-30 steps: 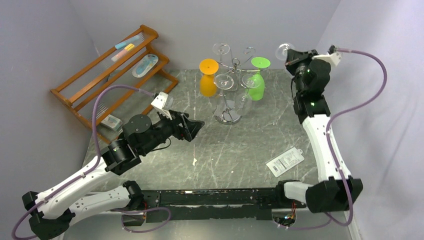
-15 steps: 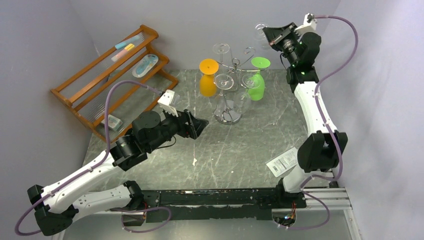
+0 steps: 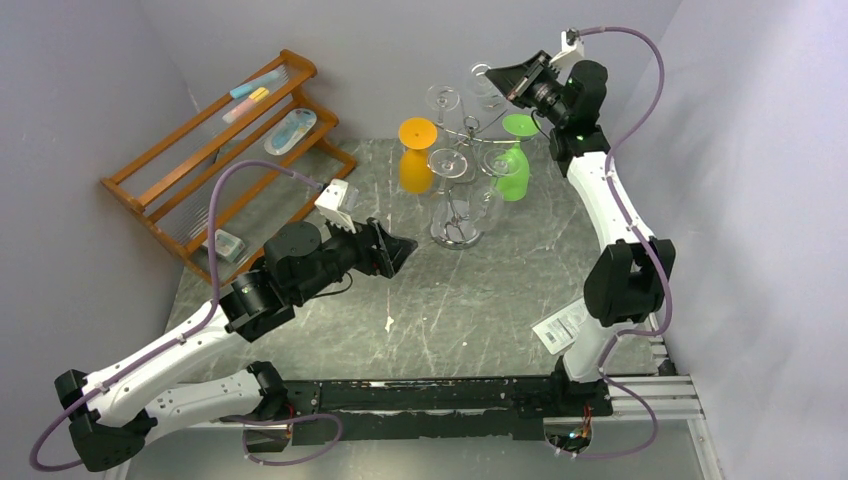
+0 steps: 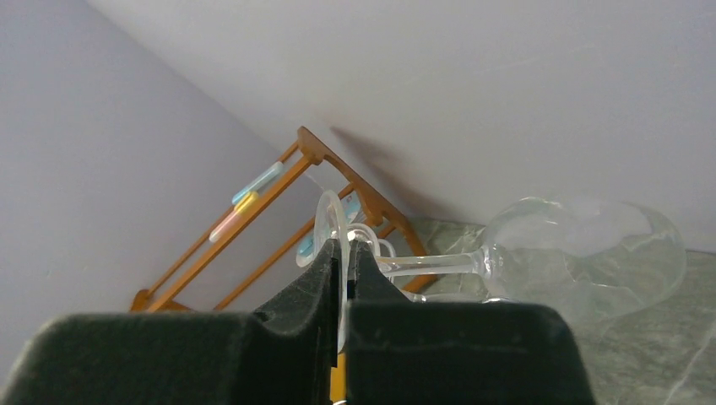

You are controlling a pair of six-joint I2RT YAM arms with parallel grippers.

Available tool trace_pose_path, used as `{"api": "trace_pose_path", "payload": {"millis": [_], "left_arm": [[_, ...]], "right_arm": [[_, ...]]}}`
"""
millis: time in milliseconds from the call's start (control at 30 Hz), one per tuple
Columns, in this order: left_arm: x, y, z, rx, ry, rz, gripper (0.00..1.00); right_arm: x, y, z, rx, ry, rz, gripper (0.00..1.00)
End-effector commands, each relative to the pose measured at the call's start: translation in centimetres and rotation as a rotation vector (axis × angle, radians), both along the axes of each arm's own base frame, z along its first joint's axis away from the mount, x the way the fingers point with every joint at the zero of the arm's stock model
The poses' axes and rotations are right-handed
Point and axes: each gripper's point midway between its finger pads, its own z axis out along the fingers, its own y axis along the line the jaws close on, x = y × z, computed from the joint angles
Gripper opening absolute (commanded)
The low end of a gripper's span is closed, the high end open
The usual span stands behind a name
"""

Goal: Place the wine glass upside down on the wine glass rack

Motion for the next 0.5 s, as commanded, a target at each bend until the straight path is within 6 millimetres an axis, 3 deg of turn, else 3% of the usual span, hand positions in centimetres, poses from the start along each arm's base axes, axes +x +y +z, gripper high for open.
{"api": "trace_pose_path", "payload": {"millis": [0, 467], "left_arm": [[0.4, 0.7, 0.5, -0.013, -0.008, 0.046, 0.82], [1.7, 4.2, 0.2, -0.001, 0.0, 0.234, 0.83]], "right_arm": [[0.1, 0.2, 1.1, -0.001, -0.004, 0.005, 0.0], [-0.1, 1.2, -0.4, 0.029, 0.14, 0.049, 0.0]]}}
